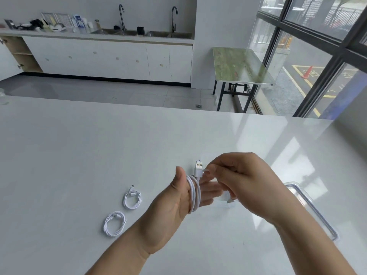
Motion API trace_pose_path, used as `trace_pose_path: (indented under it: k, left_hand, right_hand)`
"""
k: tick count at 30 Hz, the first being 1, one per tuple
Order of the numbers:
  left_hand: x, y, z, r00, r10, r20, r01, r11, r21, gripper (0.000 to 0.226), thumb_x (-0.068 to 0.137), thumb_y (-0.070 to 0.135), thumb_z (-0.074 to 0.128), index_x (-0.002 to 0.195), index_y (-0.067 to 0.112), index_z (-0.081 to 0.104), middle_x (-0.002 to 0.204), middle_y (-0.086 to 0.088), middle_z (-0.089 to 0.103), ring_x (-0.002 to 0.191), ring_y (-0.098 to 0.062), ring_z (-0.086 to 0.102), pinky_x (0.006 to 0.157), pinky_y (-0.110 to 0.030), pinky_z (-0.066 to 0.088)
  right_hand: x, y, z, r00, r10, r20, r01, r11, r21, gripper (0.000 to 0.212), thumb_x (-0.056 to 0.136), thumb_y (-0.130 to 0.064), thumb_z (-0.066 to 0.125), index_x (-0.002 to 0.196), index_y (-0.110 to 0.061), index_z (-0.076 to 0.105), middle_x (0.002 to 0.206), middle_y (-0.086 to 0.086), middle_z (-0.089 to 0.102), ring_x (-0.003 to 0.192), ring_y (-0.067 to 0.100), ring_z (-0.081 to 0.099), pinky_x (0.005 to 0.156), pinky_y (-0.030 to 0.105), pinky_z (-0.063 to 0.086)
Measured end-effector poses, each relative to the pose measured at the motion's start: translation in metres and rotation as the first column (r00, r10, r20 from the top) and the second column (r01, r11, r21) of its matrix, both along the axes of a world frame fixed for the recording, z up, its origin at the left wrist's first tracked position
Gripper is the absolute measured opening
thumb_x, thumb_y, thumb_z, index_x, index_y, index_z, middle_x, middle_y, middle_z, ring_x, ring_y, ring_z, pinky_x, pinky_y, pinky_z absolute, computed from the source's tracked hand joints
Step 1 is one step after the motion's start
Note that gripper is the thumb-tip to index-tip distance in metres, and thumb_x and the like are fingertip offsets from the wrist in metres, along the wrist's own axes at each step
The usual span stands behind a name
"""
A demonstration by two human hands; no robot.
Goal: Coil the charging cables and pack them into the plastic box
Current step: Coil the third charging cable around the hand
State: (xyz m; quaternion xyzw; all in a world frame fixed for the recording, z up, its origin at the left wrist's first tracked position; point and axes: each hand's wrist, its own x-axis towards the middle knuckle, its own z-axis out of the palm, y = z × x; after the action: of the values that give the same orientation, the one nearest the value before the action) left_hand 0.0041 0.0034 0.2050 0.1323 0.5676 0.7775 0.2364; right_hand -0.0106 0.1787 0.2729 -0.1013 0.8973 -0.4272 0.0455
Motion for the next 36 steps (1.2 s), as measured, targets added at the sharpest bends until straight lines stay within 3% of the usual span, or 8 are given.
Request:
trace_pose_path:
  k: [6,11,16,22,28,30,33,36]
  left_hand:
    - [0.006,0.011,0.008,0.979,0.179,0.097,-0.196,0.959,0.206,0.082,0.084,0.066,0.022,0.135,0.01,0.052,0.122,-0.001,0.071,0.109,-0.016,0.064,0.082,-0.024,0.049]
    - [0.003,0.015,0.013,0.936,0.271,0.225,-0.336,0.879,0.338,0.077,0.085,0.062,0.034,0.137,0.007,0.05,0.135,-0.012,0.064,0.13,-0.024,0.058,0.108,-0.04,0.039]
    - [0.0,0.012,0.022,0.919,0.293,0.262,-0.387,0.794,0.469,0.052,0.088,0.023,0.055,0.132,-0.003,0.051,0.132,-0.022,0.064,0.123,-0.033,0.062,0.106,-0.043,0.049]
    - [0.001,0.005,0.021,0.932,0.23,0.282,-0.351,0.773,0.529,0.025,0.079,-0.001,0.059,0.101,0.003,0.072,0.105,-0.022,0.075,0.097,-0.034,0.074,0.082,-0.037,0.061]
    - [0.003,0.001,0.016,0.962,0.141,0.235,-0.247,0.815,0.525,0.019,0.077,0.018,0.07,0.09,0.005,0.075,0.083,-0.015,0.075,0.073,-0.028,0.074,0.071,-0.034,0.06]
    - [0.003,0.002,0.013,0.972,0.106,0.208,-0.202,0.829,0.521,0.02,0.081,0.023,0.072,0.09,0.005,0.071,0.075,-0.013,0.071,0.062,-0.026,0.069,0.066,-0.032,0.057]
    - [0.003,0.002,0.01,0.982,0.006,0.191,-0.112,0.827,0.551,0.018,0.091,0.023,0.063,0.09,0.005,0.065,0.067,-0.009,0.065,0.051,-0.02,0.061,0.06,-0.03,0.051]
    - [0.003,0.006,0.005,0.977,-0.076,0.197,-0.052,0.817,0.575,0.016,0.093,0.018,0.059,0.087,0.004,0.061,0.063,-0.009,0.063,0.046,-0.018,0.058,0.058,-0.031,0.049]
  right_hand:
    - [0.038,-0.023,-0.024,0.989,0.001,-0.15,-0.012,0.998,-0.069,0.021,0.098,-0.023,0.057,0.107,-0.041,0.063,0.072,-0.012,0.068,0.058,0.008,0.06,0.06,0.031,0.052]
    - [0.051,-0.041,-0.055,0.924,-0.058,-0.378,0.029,0.996,-0.081,0.017,0.095,-0.038,0.053,0.11,-0.04,0.06,0.065,-0.017,0.059,0.059,0.003,0.06,0.054,0.02,0.05]
    - [0.063,-0.048,-0.082,0.885,-0.108,-0.453,0.096,0.994,-0.049,0.017,0.098,-0.052,0.043,0.102,-0.039,0.053,0.063,-0.016,0.059,0.053,0.002,0.059,0.05,0.018,0.047]
    - [0.058,-0.033,-0.1,0.965,-0.136,-0.226,0.067,0.955,-0.29,0.011,0.088,-0.045,0.055,0.088,-0.038,0.063,0.061,-0.012,0.063,0.06,0.009,0.061,0.057,0.018,0.046]
    - [0.034,0.005,-0.1,0.985,-0.01,-0.173,-0.003,0.997,-0.078,0.025,0.09,-0.055,0.059,0.086,-0.034,0.072,0.08,-0.015,0.066,0.08,0.011,0.065,0.07,0.019,0.048]
    - [0.028,0.012,-0.096,0.997,-0.075,-0.031,0.065,0.968,-0.241,0.017,0.083,-0.043,0.077,0.079,-0.027,0.075,0.075,-0.01,0.069,0.072,0.009,0.065,0.07,0.019,0.048]
    - [0.022,0.016,-0.093,0.954,-0.071,0.292,0.239,0.77,-0.592,0.025,0.061,-0.012,0.091,0.08,-0.009,0.075,0.067,0.007,0.062,0.058,0.019,0.058,0.057,0.028,0.05]
    - [0.018,0.013,-0.095,0.891,-0.032,0.454,0.409,0.494,-0.767,0.062,0.044,-0.011,0.098,0.1,-0.008,0.071,0.07,0.013,0.063,0.059,0.023,0.063,0.049,0.027,0.051]
